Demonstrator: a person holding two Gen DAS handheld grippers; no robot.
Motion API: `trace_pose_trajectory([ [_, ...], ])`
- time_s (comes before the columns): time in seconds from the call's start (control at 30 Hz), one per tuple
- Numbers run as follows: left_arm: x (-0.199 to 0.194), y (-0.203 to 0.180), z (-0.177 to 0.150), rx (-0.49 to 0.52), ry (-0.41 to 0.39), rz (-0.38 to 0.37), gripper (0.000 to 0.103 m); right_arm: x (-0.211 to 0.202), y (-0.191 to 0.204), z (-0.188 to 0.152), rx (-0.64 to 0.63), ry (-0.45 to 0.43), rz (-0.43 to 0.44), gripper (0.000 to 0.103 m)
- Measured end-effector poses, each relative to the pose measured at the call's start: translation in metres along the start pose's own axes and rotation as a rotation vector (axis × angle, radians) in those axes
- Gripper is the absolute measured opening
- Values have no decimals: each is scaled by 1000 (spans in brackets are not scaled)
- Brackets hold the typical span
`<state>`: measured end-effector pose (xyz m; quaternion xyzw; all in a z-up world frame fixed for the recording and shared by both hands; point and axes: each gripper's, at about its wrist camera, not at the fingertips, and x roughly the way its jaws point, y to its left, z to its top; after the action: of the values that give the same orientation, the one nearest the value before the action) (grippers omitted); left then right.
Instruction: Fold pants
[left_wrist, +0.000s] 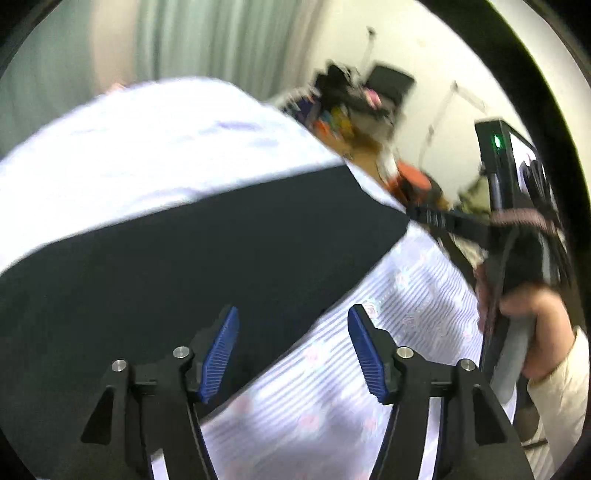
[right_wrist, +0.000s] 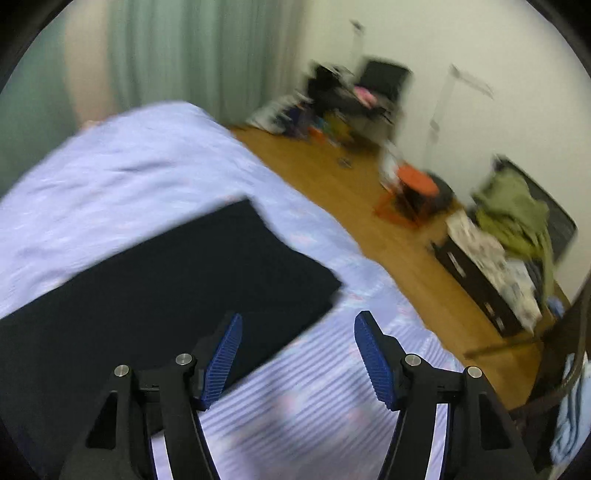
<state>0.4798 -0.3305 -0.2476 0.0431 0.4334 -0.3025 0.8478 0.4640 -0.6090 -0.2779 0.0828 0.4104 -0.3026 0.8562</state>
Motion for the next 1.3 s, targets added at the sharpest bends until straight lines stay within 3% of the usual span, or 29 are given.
trace_pose_trajectory([
  [0.1, -62, 26, -16, -49, -65, 93, 61, -61, 42, -14, -119, -49, 93, 63],
  [0.23, -129, 67, -52, -179, -122, 186, 61, -121, 96, -45, -219, -30, 317, 63],
  [0.4, -159, 114, -106, -225, -95, 284, 61, -159, 161, -99, -359, 14, 491, 63],
  [0.53, -148, 151, -140, -338, -35, 231, 59, -163, 197, -136, -426, 70, 587, 62],
  [0.63, -118, 188, -156, -529, 12, 137, 46, -150, 220, -160, -444, 152, 653, 51],
  [0.73, -91, 208, -172, -628, 39, 123, 34, -130, 240, -178, -469, 232, 681, 44],
  [0.93, -59, 234, -164, -651, 73, 121, 14, -93, 263, -194, -484, 329, 718, 33],
  [1.03, -79, 234, -135, -573, -22, 125, 13, -93, 270, -189, -486, 329, 752, 32],
  [1.1, -83, 236, -109, -481, -82, 171, 13, -100, 275, -181, -491, 284, 785, 32],
  [1.2, -71, 253, -91, -454, -7, 194, 13, -102, 288, -166, -522, 235, 797, 32],
  [1.3, -94, 240, -89, -407, -35, 156, 15, -107, 292, -156, -540, 246, 844, 32],
])
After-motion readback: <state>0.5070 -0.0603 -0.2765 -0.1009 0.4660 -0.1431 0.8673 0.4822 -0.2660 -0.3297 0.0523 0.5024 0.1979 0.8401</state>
